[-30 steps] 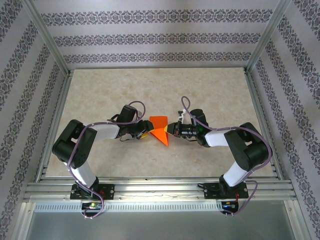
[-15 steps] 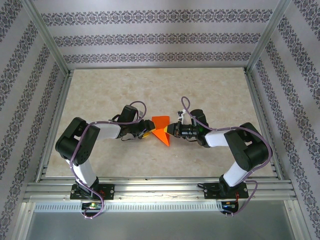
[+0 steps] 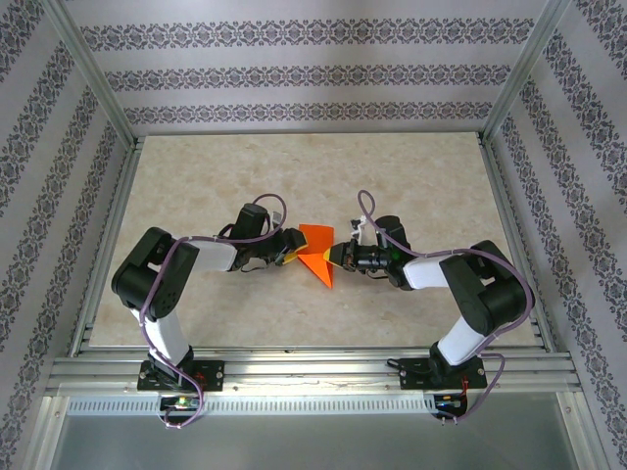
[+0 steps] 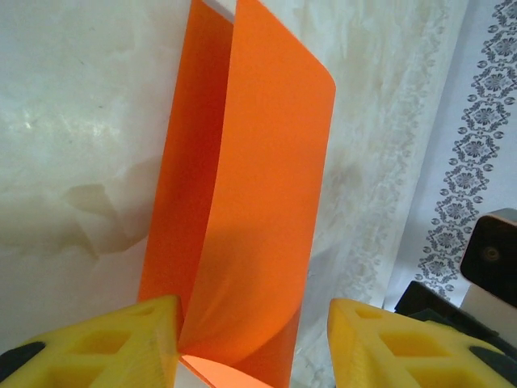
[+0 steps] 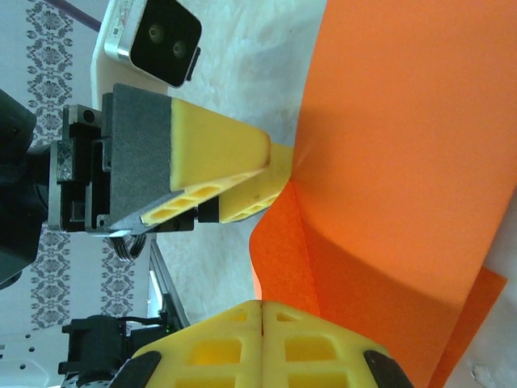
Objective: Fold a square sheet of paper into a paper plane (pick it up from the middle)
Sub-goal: Pass the paper.
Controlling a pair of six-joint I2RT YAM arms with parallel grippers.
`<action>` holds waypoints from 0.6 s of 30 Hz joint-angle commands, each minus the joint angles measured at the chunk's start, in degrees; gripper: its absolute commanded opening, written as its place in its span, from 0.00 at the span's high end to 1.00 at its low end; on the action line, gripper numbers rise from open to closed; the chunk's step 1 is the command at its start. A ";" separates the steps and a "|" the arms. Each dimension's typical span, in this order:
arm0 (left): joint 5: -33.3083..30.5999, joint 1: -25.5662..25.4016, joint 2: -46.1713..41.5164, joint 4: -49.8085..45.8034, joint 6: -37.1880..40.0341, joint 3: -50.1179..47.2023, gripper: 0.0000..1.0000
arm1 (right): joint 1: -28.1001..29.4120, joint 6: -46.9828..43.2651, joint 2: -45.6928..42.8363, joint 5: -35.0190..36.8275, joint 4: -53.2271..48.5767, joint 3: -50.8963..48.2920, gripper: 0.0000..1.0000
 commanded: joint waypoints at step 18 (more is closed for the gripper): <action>1.84 1.39 1.92 9.52 -3.59 -1.56 0.70 | -1.82 -0.75 -1.65 -2.12 1.84 -2.25 1.00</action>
